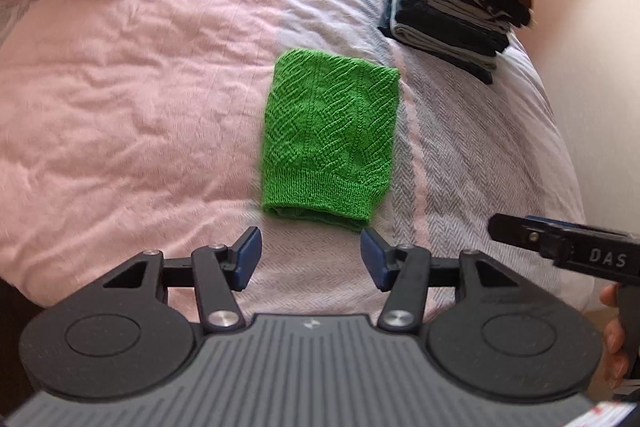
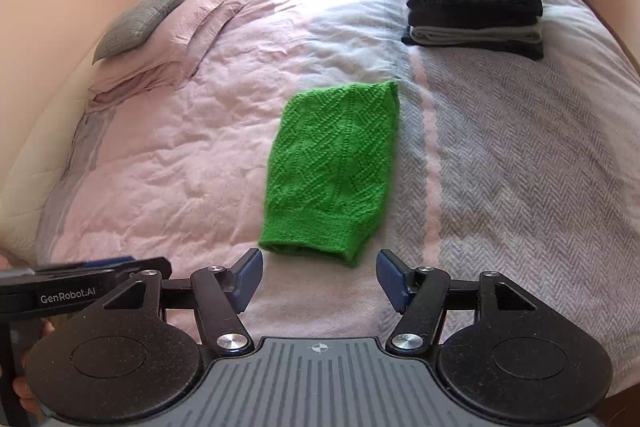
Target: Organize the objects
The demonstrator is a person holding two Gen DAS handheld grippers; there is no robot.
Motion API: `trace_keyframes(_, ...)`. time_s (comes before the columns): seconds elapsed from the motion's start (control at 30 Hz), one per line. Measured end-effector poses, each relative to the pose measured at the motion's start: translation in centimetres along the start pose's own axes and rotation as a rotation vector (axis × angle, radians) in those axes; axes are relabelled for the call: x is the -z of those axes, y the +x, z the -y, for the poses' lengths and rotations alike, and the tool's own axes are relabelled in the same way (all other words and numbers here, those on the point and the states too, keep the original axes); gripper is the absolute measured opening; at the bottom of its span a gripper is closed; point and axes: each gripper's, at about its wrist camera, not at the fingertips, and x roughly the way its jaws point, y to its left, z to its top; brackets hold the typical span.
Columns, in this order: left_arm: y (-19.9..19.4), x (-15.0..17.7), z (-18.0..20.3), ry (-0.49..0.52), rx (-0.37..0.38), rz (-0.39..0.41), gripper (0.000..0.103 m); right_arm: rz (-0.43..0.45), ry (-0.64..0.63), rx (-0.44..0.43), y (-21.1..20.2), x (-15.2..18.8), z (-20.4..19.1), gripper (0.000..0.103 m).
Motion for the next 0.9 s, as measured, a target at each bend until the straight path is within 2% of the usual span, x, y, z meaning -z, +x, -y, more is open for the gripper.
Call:
trace_keyframes(0.2,3.1,0.2,0.5,-0.155,-0.028,0.015,0.05,-0.017,0.0,-0.036,0.5,-3.6,5.8,0.06)
trace_keyframes(0.4,7.6,2.2,-0.3,-0.449,-0.049,0.073,0.05,-0.037,0.075,-0.019,2.5,-5.6,13.1,0.06)
trace_keyframes(0.57,12.0,4.4,-1.1,-0.666,0.009,0.083,0.05,-0.083,0.186,0.047,4.9,-6.2,19.8,0.06)
trace_keyframes(0.7,15.9,5.8,-1.4,-0.776,0.068,0.093,0.05,-0.088,0.289,0.107,6.4,-6.1,24.6,0.06)
trace_keyframes(0.8,18.7,6.9,-2.2,-0.88,0.103,0.137,0.056,-0.085,0.353,0.147,7.1,-5.8,27.4,0.06)
trace_keyframes(0.9,21.2,7.6,-2.9,-0.957,0.141,0.18,0.057,-0.087,0.389,0.195,7.5,-5.4,29.4,0.06)
